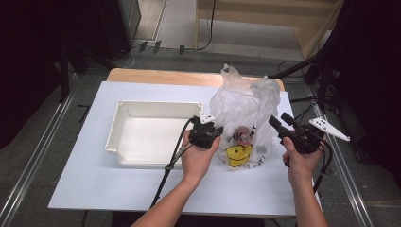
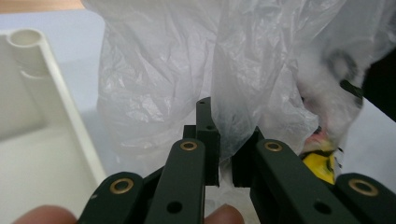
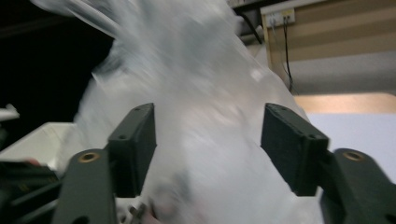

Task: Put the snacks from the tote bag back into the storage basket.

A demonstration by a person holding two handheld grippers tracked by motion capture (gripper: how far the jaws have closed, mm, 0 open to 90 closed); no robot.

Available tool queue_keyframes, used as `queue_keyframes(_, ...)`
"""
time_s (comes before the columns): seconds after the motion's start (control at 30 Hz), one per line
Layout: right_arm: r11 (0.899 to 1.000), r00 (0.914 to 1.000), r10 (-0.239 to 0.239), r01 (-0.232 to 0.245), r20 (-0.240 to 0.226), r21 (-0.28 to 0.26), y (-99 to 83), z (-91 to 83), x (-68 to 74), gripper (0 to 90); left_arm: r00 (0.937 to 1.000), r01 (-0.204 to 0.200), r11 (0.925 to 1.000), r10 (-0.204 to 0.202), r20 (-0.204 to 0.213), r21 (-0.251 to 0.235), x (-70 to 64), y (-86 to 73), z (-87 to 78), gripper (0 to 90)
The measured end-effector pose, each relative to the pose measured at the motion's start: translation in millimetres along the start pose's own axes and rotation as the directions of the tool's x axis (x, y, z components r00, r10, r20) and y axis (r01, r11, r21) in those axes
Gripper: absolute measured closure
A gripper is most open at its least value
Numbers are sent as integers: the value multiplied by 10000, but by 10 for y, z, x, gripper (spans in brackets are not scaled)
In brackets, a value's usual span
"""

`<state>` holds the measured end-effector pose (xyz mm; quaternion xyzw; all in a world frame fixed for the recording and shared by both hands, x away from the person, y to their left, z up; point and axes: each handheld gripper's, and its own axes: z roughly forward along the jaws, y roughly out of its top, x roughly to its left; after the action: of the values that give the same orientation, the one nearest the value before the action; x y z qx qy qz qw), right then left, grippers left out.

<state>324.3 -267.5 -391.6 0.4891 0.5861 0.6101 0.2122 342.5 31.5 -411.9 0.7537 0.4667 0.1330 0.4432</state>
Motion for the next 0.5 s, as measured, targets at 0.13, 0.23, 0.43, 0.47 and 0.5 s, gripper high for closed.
queue_keyframes(0.13,9986,9970,-414,392,-647,-347,146,29,216,286,9998,-206,9998,206,30,16,-76,-78,7,864)
queue_keyframes(0.23,9975,9963,-537,505,-671,-491,175,53,269,351,9992,-394,9989,392,-62,-236,-132,-183,-21,873)
queue_keyframes(0.43,9995,9978,282,-275,-599,134,93,130,104,776,9970,-735,9951,718,-277,-661,-188,-400,-102,893)
queue_keyframes(0.47,9988,9972,406,-388,-626,298,68,142,64,820,9962,-823,9937,799,-335,-756,-202,-425,-118,894)
queue_keyframes(0.5,9979,9970,502,-477,-587,435,47,152,36,850,9955,-901,9930,875,-370,-763,-214,-453,-133,894)
